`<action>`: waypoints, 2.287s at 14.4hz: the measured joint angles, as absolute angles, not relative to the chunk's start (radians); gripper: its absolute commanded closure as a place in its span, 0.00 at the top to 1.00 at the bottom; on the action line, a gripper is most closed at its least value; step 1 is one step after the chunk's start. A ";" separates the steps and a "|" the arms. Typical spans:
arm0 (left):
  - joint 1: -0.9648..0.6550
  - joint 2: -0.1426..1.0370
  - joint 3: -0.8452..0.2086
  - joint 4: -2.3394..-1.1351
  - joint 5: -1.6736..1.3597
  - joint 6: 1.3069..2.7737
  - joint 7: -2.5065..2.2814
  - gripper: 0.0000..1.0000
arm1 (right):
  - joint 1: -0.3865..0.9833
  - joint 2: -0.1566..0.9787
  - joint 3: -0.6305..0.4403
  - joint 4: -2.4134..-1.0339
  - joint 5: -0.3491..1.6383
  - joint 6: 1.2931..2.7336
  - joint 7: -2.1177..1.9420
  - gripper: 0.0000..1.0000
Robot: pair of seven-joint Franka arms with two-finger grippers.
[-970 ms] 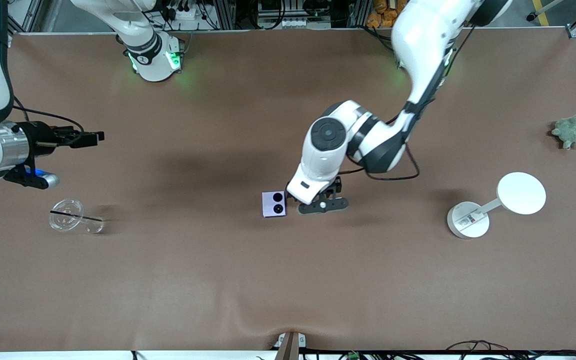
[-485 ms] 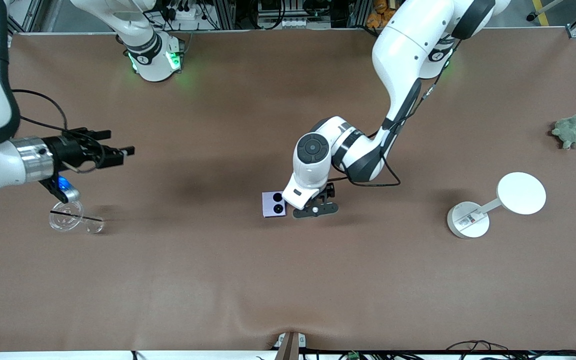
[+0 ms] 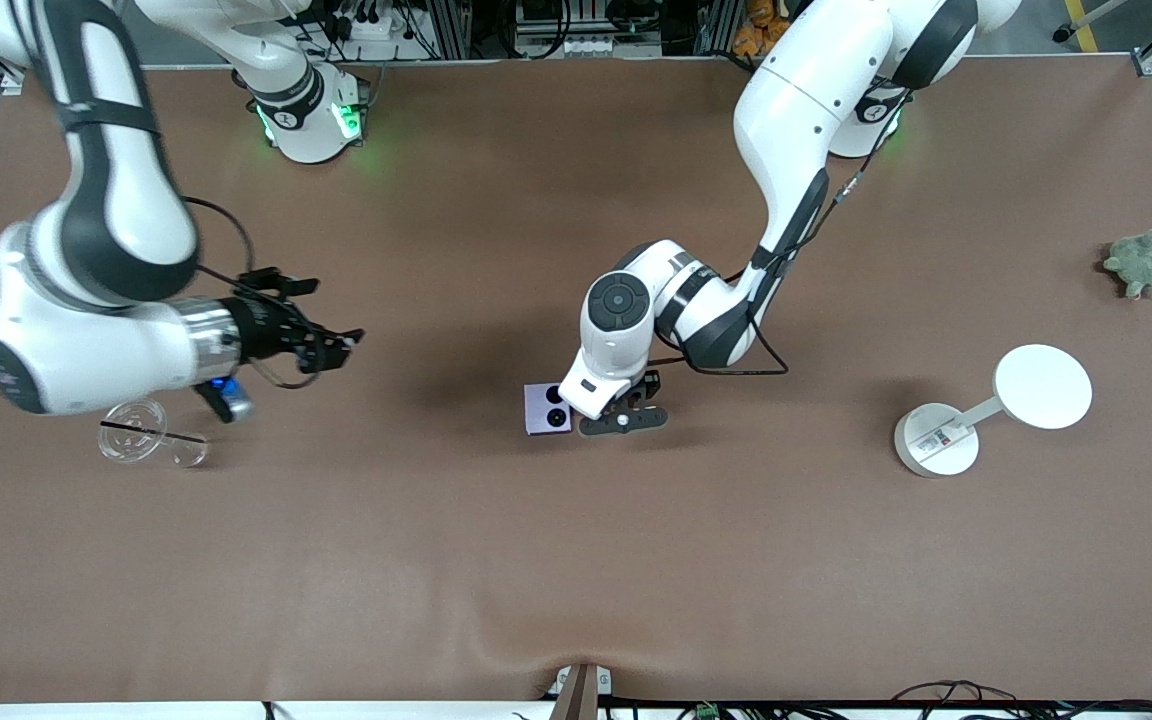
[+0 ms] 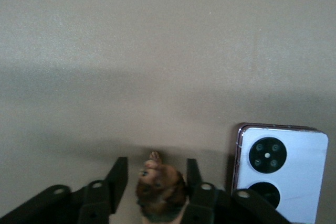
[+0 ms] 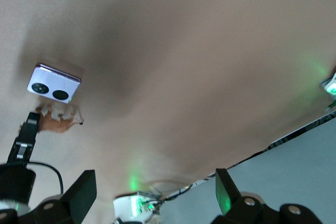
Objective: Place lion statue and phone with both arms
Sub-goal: 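Grasp the lion figurine with the left gripper while the right gripper approaches, then grasp the white phone with the right gripper while the left gripper carries lion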
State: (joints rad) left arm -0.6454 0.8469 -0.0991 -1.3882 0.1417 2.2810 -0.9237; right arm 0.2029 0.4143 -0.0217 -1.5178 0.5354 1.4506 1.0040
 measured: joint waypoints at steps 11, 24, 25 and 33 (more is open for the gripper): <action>-0.466 0.762 -0.088 -1.362 0.147 2.210 -0.752 0.00 | 0.469 0.468 -0.020 -1.518 0.216 1.744 0.752 1.00; -0.066 0.634 -0.159 -1.619 0.147 2.279 -0.092 0.00 | 0.632 0.662 -0.021 -1.529 0.215 2.272 0.401 1.00; -0.045 0.630 -0.173 -1.640 0.147 2.299 -0.067 0.00 | 0.646 0.677 -0.021 -1.531 0.215 2.295 0.419 1.00; 0.000 0.628 -0.195 -1.708 0.150 2.343 0.020 0.00 | 0.690 0.751 -0.021 -1.606 0.215 2.522 0.429 1.00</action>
State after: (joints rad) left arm -0.0004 0.6282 -0.1948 -1.7077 0.1499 2.3430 0.0202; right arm 0.6903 0.7508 -0.0211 -1.6062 0.2148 2.5225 0.4291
